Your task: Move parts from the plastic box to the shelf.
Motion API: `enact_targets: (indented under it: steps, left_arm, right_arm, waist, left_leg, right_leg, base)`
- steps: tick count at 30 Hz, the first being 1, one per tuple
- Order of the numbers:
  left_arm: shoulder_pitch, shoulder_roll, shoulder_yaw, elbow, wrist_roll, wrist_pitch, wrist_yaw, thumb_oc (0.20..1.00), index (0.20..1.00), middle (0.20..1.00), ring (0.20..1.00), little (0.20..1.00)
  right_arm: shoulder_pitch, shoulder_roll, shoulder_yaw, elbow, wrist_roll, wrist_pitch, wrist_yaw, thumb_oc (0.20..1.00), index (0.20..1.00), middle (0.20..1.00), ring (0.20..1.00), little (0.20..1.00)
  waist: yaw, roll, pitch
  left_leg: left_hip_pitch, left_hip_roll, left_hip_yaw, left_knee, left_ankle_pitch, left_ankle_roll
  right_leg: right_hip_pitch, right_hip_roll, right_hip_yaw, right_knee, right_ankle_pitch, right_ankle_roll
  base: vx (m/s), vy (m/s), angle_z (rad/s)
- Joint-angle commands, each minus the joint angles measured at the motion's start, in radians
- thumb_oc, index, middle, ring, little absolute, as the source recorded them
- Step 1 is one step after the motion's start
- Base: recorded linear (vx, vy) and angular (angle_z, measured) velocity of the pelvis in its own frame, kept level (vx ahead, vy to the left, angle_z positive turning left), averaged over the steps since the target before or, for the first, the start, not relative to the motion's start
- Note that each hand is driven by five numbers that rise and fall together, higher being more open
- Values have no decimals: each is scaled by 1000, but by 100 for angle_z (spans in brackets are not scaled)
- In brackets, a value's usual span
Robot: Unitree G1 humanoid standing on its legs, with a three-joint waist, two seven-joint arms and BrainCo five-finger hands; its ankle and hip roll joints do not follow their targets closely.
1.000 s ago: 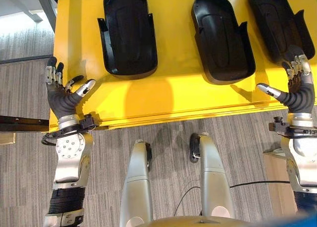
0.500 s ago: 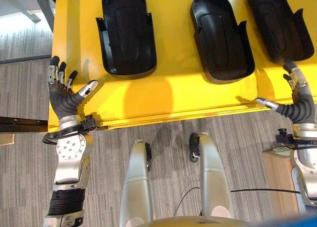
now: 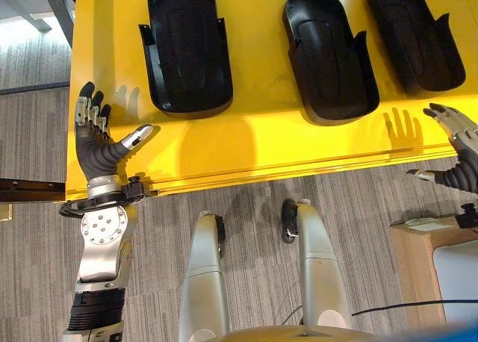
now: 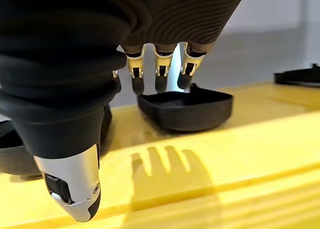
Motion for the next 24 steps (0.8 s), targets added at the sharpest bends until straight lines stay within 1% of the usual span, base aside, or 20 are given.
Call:
enact_targets:
  steps: [1, 2, 4, 5, 6, 8, 10, 24]
  left_arm:
    - [6, 16, -44, 2, 38, 26, -51, 1000, 1000, 1000, 1000, 1000]
    - [1, 19, -49, -1, 40, 27, -54, 1000, 1000, 1000, 1000, 1000]
    - [1, 18, -49, -1, 40, 28, -54, 1000, 1000, 1000, 1000, 1000]
    - [-11, 26, -59, -7, 42, 33, -67, 1000, 1000, 1000, 1000, 1000]
    - [-11, 25, -59, -7, 42, 33, -67, 1000, 1000, 1000, 1000, 1000]
    - [-23, 27, -68, -7, 42, 36, -73, 1000, 1000, 1000, 1000, 1000]
    - [-33, 29, -77, -6, 40, 38, -78, 1000, 1000, 1000, 1000, 1000]
    - [-46, 25, -84, -2, 50, 43, -96, 1000, 1000, 1000, 1000, 1000]
  right_arm:
    - [-52, -75, -26, -49, -40, -34, 35, 1000, 1000, 1000, 1000, 1000]
    - [-53, -92, -22, -46, -46, -35, 45, 1000, 1000, 1000, 1000, 1000]
    - [-55, -93, -21, -45, -46, -35, 45, 1000, 1000, 1000, 1000, 1000]
    - [-65, -138, -1, -31, -66, -37, 75, 1000, 1000, 1000, 1000, 1000]
    - [-67, -139, 1, -28, -66, -37, 75, 1000, 1000, 1000, 1000, 1000]
    - [-82, -180, 22, -19, -97, -42, 97, 1000, 1000, 1000, 1000, 1000]
    - [-101, -198, 45, 0, -112, -39, 110, 1000, 1000, 1000, 1000, 1000]
    - [-116, -191, 131, 46, -111, -38, 201, 1000, 1000, 1000, 1000, 1000]
  waist:
    - [-7, 0, -18]
    - [-6, 0, -19]
    - [-6, 0, -19]
    - [-2, -2, -20]
    - [-3, -1, -20]
    - [1, -2, -22]
    - [3, -1, -24]
    - [5, -2, -26]
  left_leg:
    - [3, 45, -32, -51, 15, -20]
    - [2, 44, -33, -51, 16, -20]
    - [2, 44, -33, -51, 16, -20]
    - [0, 44, -34, -50, 16, -19]
    - [0, 44, -34, -50, 16, -19]
    - [-1, 43, -32, -46, 13, -18]
    - [-2, 43, -30, -44, 10, -18]
    - [-11, 39, -28, -29, 1, -15]
  right_leg:
    - [67, 2, 18, -61, -9, 17]
    - [67, 2, 17, -63, -8, 17]
    - [67, 2, 17, -63, -8, 18]
    - [65, 1, 17, -63, -8, 17]
    - [65, 1, 17, -63, -8, 17]
    - [62, -1, 19, -59, -10, 17]
    - [60, -2, 20, -55, -12, 16]
    - [49, -4, 26, -43, -16, 15]
  base:
    - [0, 0, 0]
    - [0, 0, 0]
    - [0, 0, 0]
    - [0, 0, 0]
    - [0, 0, 0]
    - [0, 0, 0]
    - [0, 0, 0]
    - [0, 0, 0]
